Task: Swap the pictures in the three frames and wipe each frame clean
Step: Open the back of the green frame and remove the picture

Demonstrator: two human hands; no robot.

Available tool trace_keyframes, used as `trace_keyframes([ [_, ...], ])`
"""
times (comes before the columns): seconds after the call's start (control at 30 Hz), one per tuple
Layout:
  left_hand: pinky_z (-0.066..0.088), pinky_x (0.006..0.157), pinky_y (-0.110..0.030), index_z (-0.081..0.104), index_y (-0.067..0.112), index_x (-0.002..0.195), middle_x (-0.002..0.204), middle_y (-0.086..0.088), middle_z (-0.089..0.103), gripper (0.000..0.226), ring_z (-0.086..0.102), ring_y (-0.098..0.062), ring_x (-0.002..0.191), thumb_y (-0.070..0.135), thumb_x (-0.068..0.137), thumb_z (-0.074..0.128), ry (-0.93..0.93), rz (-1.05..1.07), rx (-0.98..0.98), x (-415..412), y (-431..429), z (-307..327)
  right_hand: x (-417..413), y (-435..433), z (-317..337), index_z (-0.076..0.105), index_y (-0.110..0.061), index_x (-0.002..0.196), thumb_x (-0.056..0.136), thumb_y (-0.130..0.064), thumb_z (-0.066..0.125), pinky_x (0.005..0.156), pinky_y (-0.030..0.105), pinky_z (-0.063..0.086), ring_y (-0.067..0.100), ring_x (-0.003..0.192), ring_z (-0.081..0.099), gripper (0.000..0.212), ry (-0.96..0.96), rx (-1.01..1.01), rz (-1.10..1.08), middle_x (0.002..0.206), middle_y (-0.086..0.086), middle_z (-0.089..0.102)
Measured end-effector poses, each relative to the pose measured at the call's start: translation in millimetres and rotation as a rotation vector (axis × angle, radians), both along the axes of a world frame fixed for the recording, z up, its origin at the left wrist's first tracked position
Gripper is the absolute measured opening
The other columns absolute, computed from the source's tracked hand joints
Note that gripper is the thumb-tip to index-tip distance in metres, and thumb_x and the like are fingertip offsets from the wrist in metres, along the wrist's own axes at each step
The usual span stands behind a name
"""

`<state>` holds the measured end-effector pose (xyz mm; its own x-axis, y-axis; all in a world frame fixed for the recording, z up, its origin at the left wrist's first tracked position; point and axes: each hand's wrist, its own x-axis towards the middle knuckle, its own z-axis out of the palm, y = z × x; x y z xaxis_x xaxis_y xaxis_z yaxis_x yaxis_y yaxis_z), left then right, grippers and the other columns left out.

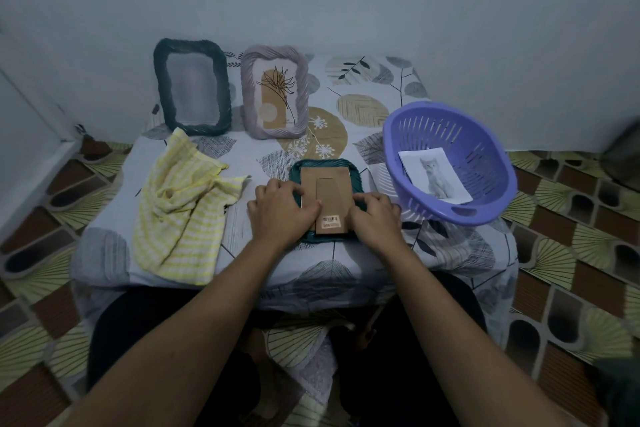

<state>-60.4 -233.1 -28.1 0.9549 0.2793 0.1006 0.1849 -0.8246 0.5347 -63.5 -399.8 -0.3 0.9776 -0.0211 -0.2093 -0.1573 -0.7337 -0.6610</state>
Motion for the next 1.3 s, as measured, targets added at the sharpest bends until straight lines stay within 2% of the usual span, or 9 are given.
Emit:
trace_keyframes([
  [0.13,0.036,0.101,-0.041,0.065,0.024,0.121,0.125,-0.003,0.052,0.05,0.043,-0.027,0.122,0.054,0.081,0.064,0.046,-0.024,-0.08,2,-9,6,1,-1,1,0.052,-0.021,0.14,0.094,-0.025,0.05,0.116,0.044,0.023,0.03,0.138,0.024,0.046,0.004,0.012,-0.014,0.149,0.004,0.037],
  [0.27,0.042,0.099,-0.038,0.066,0.012,0.116,0.119,-0.01,0.052,0.041,0.051,-0.029,0.114,0.039,0.086,0.063,-0.02,0.03,-0.23,2,-11,5,1,-1,1,0.053,-0.021,0.139,0.094,-0.025,0.05,0.115,0.044,0.024,0.03,0.137,0.026,0.046,0.009,0.038,-0.021,0.148,0.004,0.038],
  [0.5,0.038,0.088,-0.026,0.071,0.01,0.111,0.118,-0.014,0.055,0.03,0.056,-0.027,0.108,0.028,0.089,0.061,-0.034,0.063,-0.257,2,-8,8,3,0,-1,0.056,-0.022,0.138,0.094,-0.026,0.05,0.115,0.043,0.024,0.029,0.137,0.026,0.045,0.018,0.087,-0.053,0.148,0.004,0.04],
  [0.73,0.039,0.09,-0.027,0.072,0.01,0.112,0.118,-0.013,0.056,0.03,0.056,-0.026,0.109,0.028,0.09,0.06,-0.03,0.056,-0.261,1,-8,8,5,3,-3,0.062,-0.023,0.132,0.092,-0.029,0.049,0.11,0.041,0.026,0.029,0.134,0.031,0.042,0.008,0.145,-0.087,0.145,0.003,0.048],
  [0.87,0.051,0.091,-0.034,0.076,0.016,0.099,0.109,-0.009,0.067,0.025,0.062,-0.024,0.104,0.029,0.086,0.061,-0.011,0.076,-0.355,4,-6,7,1,4,0,0.062,-0.021,0.131,0.094,-0.028,0.05,0.109,0.041,0.027,0.029,0.135,0.029,0.039,-0.026,0.191,-0.119,0.145,0.003,0.046],
  [1.03,0.057,0.081,-0.036,0.075,0.02,0.077,0.082,0.003,0.074,0.015,0.068,-0.018,0.086,0.025,0.084,0.062,0.04,0.181,-0.656,3,-5,13,-1,6,10,0.063,-0.023,0.126,0.093,-0.027,0.055,0.116,0.046,0.025,0.026,0.136,0.029,0.034,-0.12,0.196,-0.149,0.145,0.003,0.043],
  [1.13,0.06,0.082,-0.045,0.075,0.016,0.077,0.08,-0.001,0.074,0.017,0.07,-0.023,0.084,0.027,0.08,0.063,0.064,0.237,-0.83,5,-2,17,-2,10,15,0.064,-0.026,0.122,0.088,-0.03,0.059,0.113,0.05,0.032,0.027,0.132,0.035,0.034,-0.132,0.231,-0.141,0.139,0.002,0.047],
  [1.23,0.06,0.082,-0.044,0.075,0.014,0.077,0.079,-0.003,0.074,0.017,0.071,-0.024,0.084,0.025,0.082,0.064,0.087,0.229,-0.844,7,0,20,3,12,9,0.064,-0.035,0.109,0.068,-0.052,0.053,0.097,0.053,0.051,0.027,0.114,0.058,0.046,-0.1,0.274,-0.162,0.122,0.001,0.06],
  [1.3,0.06,0.081,-0.048,0.073,0.013,0.071,0.076,-0.005,0.074,0.018,0.072,-0.027,0.083,0.027,0.077,0.064,0.091,0.231,-0.879,8,0,20,6,10,7,0.065,-0.029,0.111,0.07,-0.047,0.056,0.091,0.048,0.055,0.023,0.105,0.064,0.045,-0.074,0.302,-0.158,0.114,0.0,0.066],
])
